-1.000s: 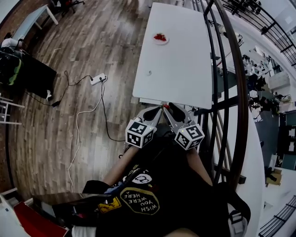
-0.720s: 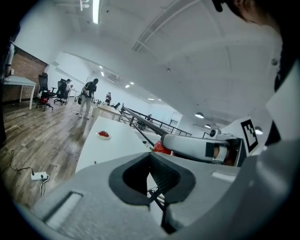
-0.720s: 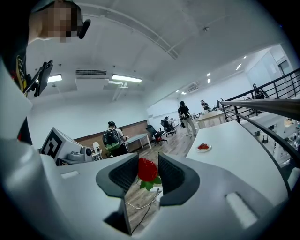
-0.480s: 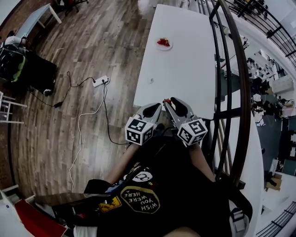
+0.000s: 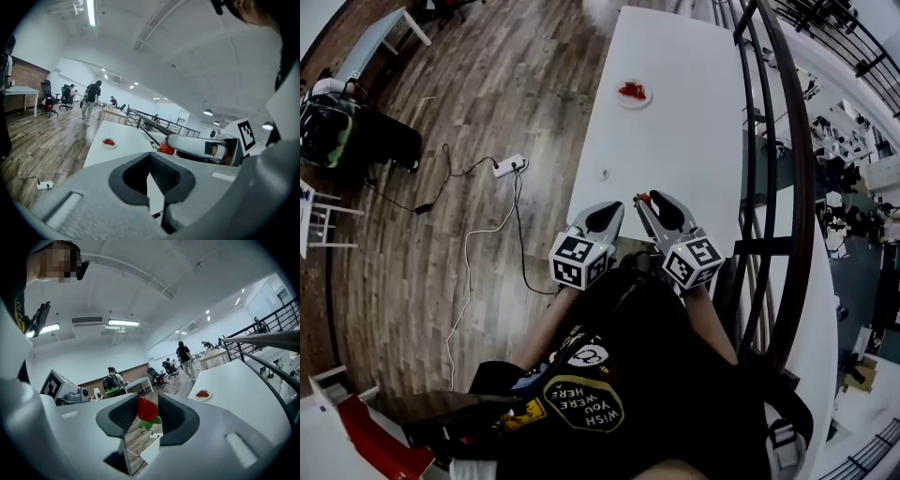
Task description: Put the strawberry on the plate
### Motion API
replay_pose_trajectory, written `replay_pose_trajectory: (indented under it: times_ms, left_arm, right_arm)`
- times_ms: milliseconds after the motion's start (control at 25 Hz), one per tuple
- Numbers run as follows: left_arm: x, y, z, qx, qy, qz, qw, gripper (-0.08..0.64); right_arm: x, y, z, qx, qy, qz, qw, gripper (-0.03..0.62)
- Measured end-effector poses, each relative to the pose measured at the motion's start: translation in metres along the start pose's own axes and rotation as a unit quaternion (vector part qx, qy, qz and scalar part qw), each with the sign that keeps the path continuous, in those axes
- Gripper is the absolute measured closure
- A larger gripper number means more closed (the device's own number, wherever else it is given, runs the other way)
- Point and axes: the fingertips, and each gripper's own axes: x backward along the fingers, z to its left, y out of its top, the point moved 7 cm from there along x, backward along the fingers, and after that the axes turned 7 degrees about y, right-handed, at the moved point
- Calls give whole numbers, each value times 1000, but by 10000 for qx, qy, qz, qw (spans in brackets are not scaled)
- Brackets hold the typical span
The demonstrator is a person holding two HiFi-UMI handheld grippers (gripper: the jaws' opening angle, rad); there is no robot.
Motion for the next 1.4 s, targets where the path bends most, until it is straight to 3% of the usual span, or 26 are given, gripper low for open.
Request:
replay_pose_trajectory:
  times_ms: [360, 680, 1000, 1400]
  left_arm:
    - [-29, -5, 3, 27, 105, 227, 9997, 557]
    - [-47, 10, 41, 170, 12, 341, 9993, 557]
    - [-78, 39, 92, 230, -395, 386, 9982, 557]
    - [-113, 51, 133, 253, -857, 587, 9943, 557]
  right_arm:
    - [-15, 2, -33, -143, 101, 130, 9998, 459]
    - [-48, 4, -51, -291, -148, 233, 9992, 459]
    - [-96, 20, -66, -221, -602, 223, 9977, 459]
    - [-132, 14, -81, -259, -1037, 379, 9935, 459]
